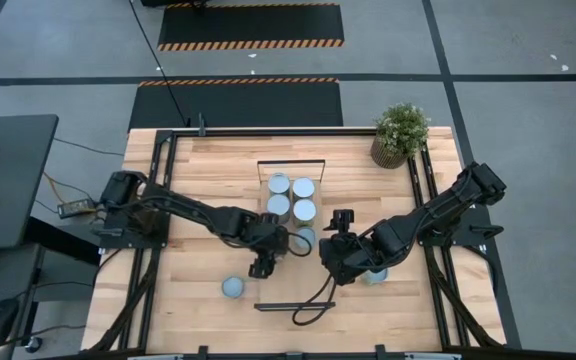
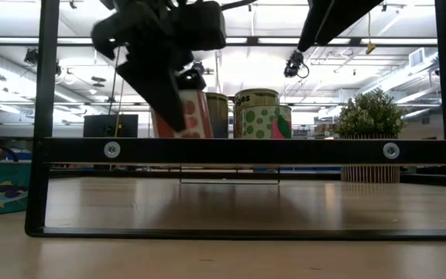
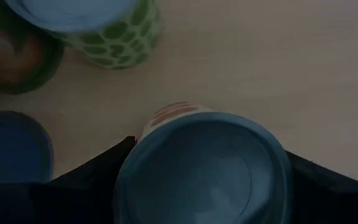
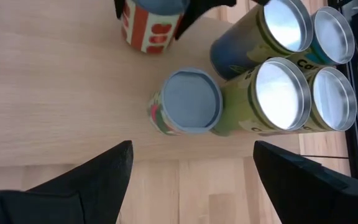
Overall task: Pick and place cans onto a shelf
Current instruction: Put the canned tomato on the shelf
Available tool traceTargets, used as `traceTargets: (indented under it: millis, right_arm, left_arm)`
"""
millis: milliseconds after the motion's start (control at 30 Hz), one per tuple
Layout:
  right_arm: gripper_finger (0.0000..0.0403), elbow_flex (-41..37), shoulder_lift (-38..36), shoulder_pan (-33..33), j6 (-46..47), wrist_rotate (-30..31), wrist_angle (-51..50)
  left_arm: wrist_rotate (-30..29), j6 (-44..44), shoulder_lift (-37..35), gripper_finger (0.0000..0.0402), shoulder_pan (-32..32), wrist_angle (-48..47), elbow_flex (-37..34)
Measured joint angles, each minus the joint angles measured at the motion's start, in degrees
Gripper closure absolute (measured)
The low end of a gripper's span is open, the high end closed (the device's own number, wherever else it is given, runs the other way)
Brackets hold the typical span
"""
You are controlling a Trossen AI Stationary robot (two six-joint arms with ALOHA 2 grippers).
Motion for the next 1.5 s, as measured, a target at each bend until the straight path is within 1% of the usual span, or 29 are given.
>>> traceTargets:
  millis: [100, 333, 533, 800, 867, 933, 1067, 1167, 1300, 1500]
  right_arm:
    - [0.0062, 0.0, 0.0, 0.0, 0.0, 0.0, 0.1]
    - [0.0062, 0.0, 0.0, 0.0, -0.3, 0.1, 0.7]
    - [0.0062, 0.0, 0.0, 0.0, -0.4, 0.1, 0.9]
    - [0.0062, 0.0, 0.0, 0.0, -0.3, 0.1, 0.9]
    - [0.0062, 0.0, 0.0, 0.0, -0.3, 0.1, 0.9]
    - [0.0062, 0.0, 0.0, 0.0, -0.3, 0.1, 0.9]
    - [0.0062, 0.0, 0.0, 0.0, -0.3, 0.1, 0.9]
    - [0.0062, 0.0, 0.0, 0.0, -0.4, 0.6, 1.1]
    - [0.0062, 0.0, 0.0, 0.0, -0.4, 1.0, 1.9]
    - [0.0062, 0.0, 0.0, 0.4, -0.1, 1.0, 1.9]
  left_arm:
    - [-1.6, 0.3, 0.3, 0.01, 0.0, 0.7, 0.1]
    - [-2.0, 1.4, 0.4, 0.0049, -0.1, 1.1, 0.0]
    - [-4.2, 3.2, 0.1, 0.0043, -0.6, 2.2, 0.4]
    - [-13.4, 11.8, -0.1, 0.0043, -4.6, 3.0, 1.9]
    - [-16.9, 13.2, -0.1, 0.0044, -5.7, 2.4, 1.9]
    - [-19.2, 13.4, -0.1, 0.0046, -6.7, 1.1, 1.9]
    - [-20.3, 13.4, -0.1, 0.0049, -8.4, -1.3, 1.9]
    - [-24.8, 14.1, 0.0, 0.0049, -9.3, -1.8, 1.9]
    - [-30.4, 16.0, 0.0, 0.0049, -9.3, 0.0, 1.9]
    - [-32.3, 16.3, 0.0, 0.0049, -9.1, 1.5, 1.9]
